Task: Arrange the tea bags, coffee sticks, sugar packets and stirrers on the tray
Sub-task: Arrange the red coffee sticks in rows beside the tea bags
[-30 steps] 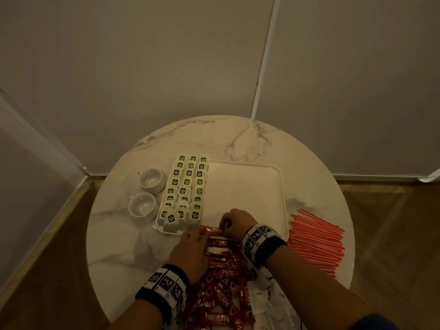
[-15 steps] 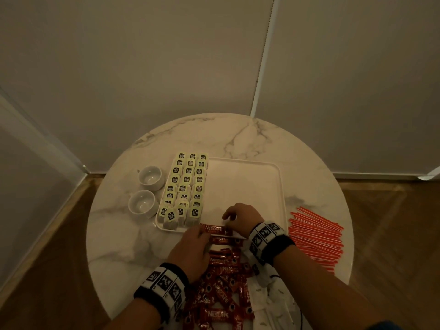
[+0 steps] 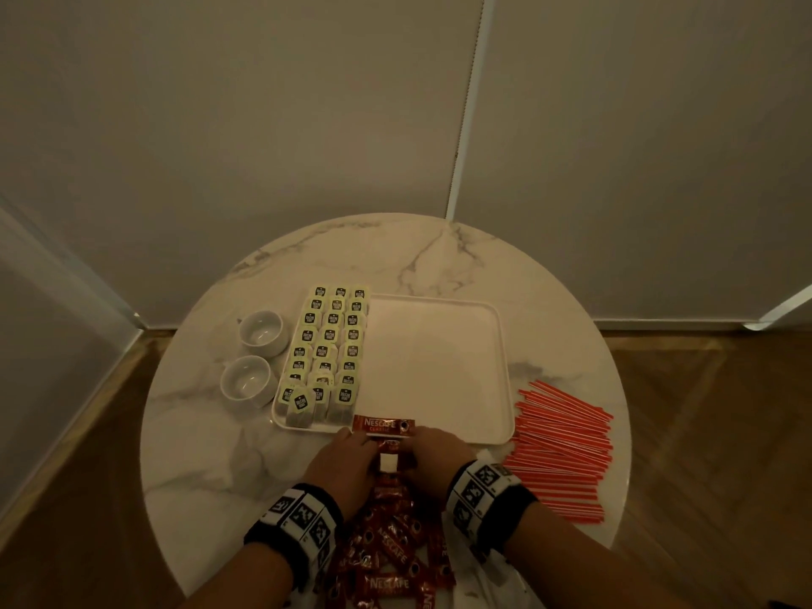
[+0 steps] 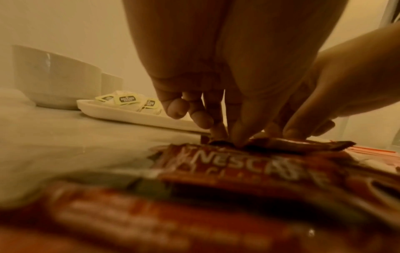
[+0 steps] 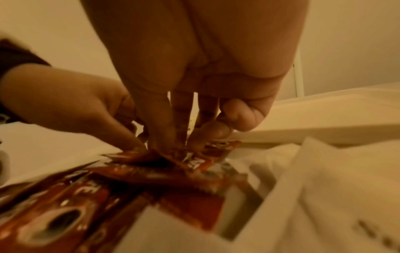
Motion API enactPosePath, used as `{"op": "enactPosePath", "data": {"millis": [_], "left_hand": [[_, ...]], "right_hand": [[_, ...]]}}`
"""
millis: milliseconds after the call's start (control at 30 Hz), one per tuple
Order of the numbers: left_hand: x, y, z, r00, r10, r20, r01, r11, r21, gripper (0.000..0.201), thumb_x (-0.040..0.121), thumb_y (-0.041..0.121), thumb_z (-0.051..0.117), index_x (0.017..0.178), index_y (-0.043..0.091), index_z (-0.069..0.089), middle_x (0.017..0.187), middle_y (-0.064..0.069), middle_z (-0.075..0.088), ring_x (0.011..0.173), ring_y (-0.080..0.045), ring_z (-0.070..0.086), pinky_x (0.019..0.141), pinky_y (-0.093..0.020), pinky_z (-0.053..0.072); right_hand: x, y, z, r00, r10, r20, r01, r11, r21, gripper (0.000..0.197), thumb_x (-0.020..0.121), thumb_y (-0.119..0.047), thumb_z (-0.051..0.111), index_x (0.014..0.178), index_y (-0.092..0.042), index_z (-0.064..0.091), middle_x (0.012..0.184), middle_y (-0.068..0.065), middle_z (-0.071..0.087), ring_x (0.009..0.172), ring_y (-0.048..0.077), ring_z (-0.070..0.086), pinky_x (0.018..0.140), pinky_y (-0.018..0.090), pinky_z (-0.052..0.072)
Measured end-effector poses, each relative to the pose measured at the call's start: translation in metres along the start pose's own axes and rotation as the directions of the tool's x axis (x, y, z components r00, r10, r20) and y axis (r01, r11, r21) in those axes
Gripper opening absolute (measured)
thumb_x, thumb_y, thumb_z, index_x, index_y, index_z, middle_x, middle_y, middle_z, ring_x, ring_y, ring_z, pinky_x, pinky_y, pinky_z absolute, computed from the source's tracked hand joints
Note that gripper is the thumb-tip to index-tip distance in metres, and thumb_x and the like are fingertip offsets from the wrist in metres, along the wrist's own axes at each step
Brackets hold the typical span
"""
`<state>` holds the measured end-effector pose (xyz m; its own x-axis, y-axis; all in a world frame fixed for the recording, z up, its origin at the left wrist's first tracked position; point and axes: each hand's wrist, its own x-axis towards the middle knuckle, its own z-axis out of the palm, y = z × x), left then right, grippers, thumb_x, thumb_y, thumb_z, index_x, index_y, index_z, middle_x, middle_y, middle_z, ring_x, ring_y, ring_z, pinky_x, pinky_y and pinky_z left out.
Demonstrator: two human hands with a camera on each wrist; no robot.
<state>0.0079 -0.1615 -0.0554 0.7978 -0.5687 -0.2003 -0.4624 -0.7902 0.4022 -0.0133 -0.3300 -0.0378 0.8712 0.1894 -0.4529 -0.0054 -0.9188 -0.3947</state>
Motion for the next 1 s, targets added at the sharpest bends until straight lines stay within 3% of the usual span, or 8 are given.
{"op": "enactPosePath", "data": {"millis": [367, 500, 633, 700, 800, 867, 933, 1000], "left_hand": [[-0.002, -0.007, -0.002, 0.991, 0.107, 0.085, -0.109, 0.994, 0.018, 0.027, 0.089, 0.03, 0.054, 0.115, 0.026, 0.059, 0.123, 0.009, 0.054, 0.115, -0.012, 0.043, 0.096, -0.024, 0.039], [-0.003, -0.003, -0.006, 0.992, 0.126, -0.001, -0.126, 0.991, 0.033, 0.03, 0.091, 0.032, 0.053, 0.121, 0.028, 0.057, 0.123, 0.01, 0.056, 0.114, -0.01, 0.044, 0.098, -0.025, 0.038], [0.0, 0.003, -0.019, 0.995, 0.096, -0.027, -0.099, 0.98, -0.174, 0.032, 0.097, 0.03, 0.046, 0.128, 0.031, 0.055, 0.112, 0.008, 0.062, 0.101, -0.008, 0.05, 0.09, -0.025, 0.042], [0.003, 0.007, -0.027, 0.994, 0.086, 0.061, -0.062, 0.944, -0.323, 0.029, 0.099, 0.031, 0.043, 0.121, 0.033, 0.062, 0.098, 0.007, 0.067, 0.088, -0.005, 0.058, 0.082, -0.025, 0.048], [0.009, 0.012, -0.038, 0.984, 0.035, 0.175, 0.061, 0.856, -0.514, 0.029, 0.099, 0.03, 0.045, 0.099, 0.016, 0.071, 0.074, 0.007, 0.064, 0.069, -0.003, 0.059, 0.071, -0.023, 0.048], [0.011, 0.014, -0.044, 0.983, 0.023, 0.181, 0.098, 0.771, -0.629, 0.022, 0.096, 0.022, 0.053, 0.087, 0.012, 0.07, 0.066, 0.007, 0.064, 0.064, -0.001, 0.059, 0.068, -0.022, 0.048], [0.01, 0.018, -0.05, 0.99, -0.015, 0.141, 0.114, 0.668, -0.736, 0.007, 0.09, 0.014, 0.063, 0.093, 0.012, 0.069, 0.071, 0.004, 0.069, 0.064, -0.002, 0.065, 0.063, -0.016, 0.05], [0.01, 0.02, -0.051, 0.991, -0.099, 0.095, 0.135, 0.576, -0.806, 0.011, 0.088, 0.008, 0.065, 0.098, 0.007, 0.069, 0.072, 0.0, 0.07, 0.06, -0.002, 0.065, 0.055, -0.011, 0.046]], "right_hand": [[-0.005, 0.005, -0.001, 0.998, -0.053, -0.035, 0.054, 0.998, 0.023, 0.025, 0.089, -0.029, 0.055, 0.106, -0.015, 0.066, 0.11, 0.008, 0.06, 0.1, 0.025, 0.059, 0.086, 0.034, 0.05], [-0.003, 0.01, -0.015, 0.999, 0.049, -0.018, -0.041, 0.958, 0.284, 0.012, 0.088, -0.021, 0.058, 0.092, -0.012, 0.065, 0.094, 0.007, 0.066, 0.088, 0.019, 0.062, 0.079, 0.028, 0.049], [-0.009, 0.014, -0.033, 0.996, 0.094, -0.013, -0.063, 0.759, 0.648, 0.006, 0.089, -0.015, 0.062, 0.093, -0.011, 0.065, 0.077, -0.002, 0.064, 0.062, 0.003, 0.058, 0.055, 0.012, 0.045], [-0.01, 0.017, -0.038, 0.996, 0.049, -0.068, 0.006, 0.764, 0.645, 0.014, 0.088, -0.027, 0.067, 0.1, -0.019, 0.067, 0.088, -0.003, 0.067, 0.071, 0.004, 0.06, 0.062, 0.013, 0.047], [-0.013, 0.014, -0.043, 0.99, -0.075, -0.118, 0.127, 0.841, 0.526, 0.024, 0.082, -0.036, 0.072, 0.104, -0.025, 0.07, 0.097, -0.011, 0.065, 0.078, -0.003, 0.056, 0.07, 0.01, 0.043], [-0.012, 0.014, -0.047, 0.979, -0.1, -0.179, 0.177, 0.85, 0.497, 0.018, 0.084, -0.027, 0.071, 0.1, -0.019, 0.072, 0.089, -0.013, 0.065, 0.075, -0.006, 0.056, 0.07, 0.009, 0.043], [-0.009, 0.016, -0.052, 0.978, -0.054, -0.203, 0.16, 0.818, 0.553, 0.011, 0.086, -0.019, 0.068, 0.095, -0.015, 0.074, 0.074, -0.015, 0.066, 0.065, -0.005, 0.058, 0.065, 0.011, 0.044], [-0.007, 0.019, -0.055, 0.985, -0.011, -0.173, 0.117, 0.78, 0.615, 0.009, 0.087, -0.017, 0.067, 0.092, -0.016, 0.074, 0.061, -0.015, 0.065, 0.055, -0.002, 0.057, 0.058, 0.015, 0.045]]}}
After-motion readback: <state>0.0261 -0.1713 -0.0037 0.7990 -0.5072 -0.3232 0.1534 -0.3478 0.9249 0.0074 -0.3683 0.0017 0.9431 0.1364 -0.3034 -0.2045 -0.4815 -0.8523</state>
